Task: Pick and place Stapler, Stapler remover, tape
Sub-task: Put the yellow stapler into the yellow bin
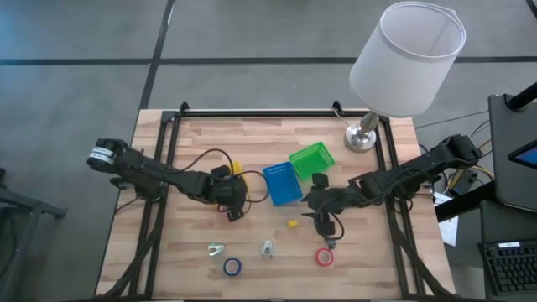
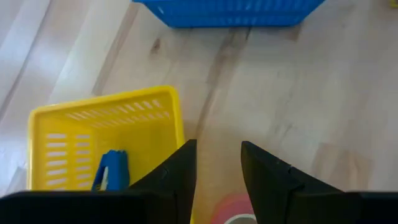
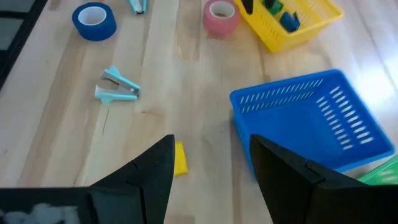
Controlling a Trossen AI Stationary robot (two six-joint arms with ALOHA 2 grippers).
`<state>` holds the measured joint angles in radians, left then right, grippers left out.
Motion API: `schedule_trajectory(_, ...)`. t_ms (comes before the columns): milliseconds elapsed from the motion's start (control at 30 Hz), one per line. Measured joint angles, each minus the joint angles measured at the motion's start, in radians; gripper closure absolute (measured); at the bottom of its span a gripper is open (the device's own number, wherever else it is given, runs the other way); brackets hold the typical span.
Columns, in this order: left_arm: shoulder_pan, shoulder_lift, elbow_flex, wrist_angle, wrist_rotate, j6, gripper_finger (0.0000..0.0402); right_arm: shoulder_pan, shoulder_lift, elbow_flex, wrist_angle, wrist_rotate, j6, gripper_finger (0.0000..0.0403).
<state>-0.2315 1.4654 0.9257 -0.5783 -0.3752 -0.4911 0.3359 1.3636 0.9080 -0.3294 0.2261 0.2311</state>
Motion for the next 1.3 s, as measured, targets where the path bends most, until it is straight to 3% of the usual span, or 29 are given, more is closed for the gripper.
schedule_trajectory(200, -0.032, 0.000, 0.000, 0.034, -0.001, 0.000, 0.0282, 0.001, 0.000, -0.064, 0.056, -0.003, 0.051, 0.0197)
schedule_trajectory(667, -0.079, 0.000, 0.000, 0.116, -0.003, 0.052, 0.0287, 0.033, 0.000, -0.298, 0.464, -0.025, 0.052, 0.0197)
schedule_trajectory(900, -0.079, 0.000, 0.000, 0.116, -0.008, 0.054, 0.0288, 0.033, 0.006, -0.368, 0.585, -0.024, 0.060, 0.0197)
schedule_trajectory(1033, -0.079, 0.000, 0.000, 0.122, -0.008, 0.054, 0.0289, 0.033, 0.086, -0.369, 0.684, -0.026, 0.061, 0.0197)
schedule_trajectory(1300, -0.084, 0.000, 0.000, 0.170, -0.008, 0.099, 0.0289, 0.033, 0.272, -0.269, 0.679, -0.047, 0.062, 0.0197)
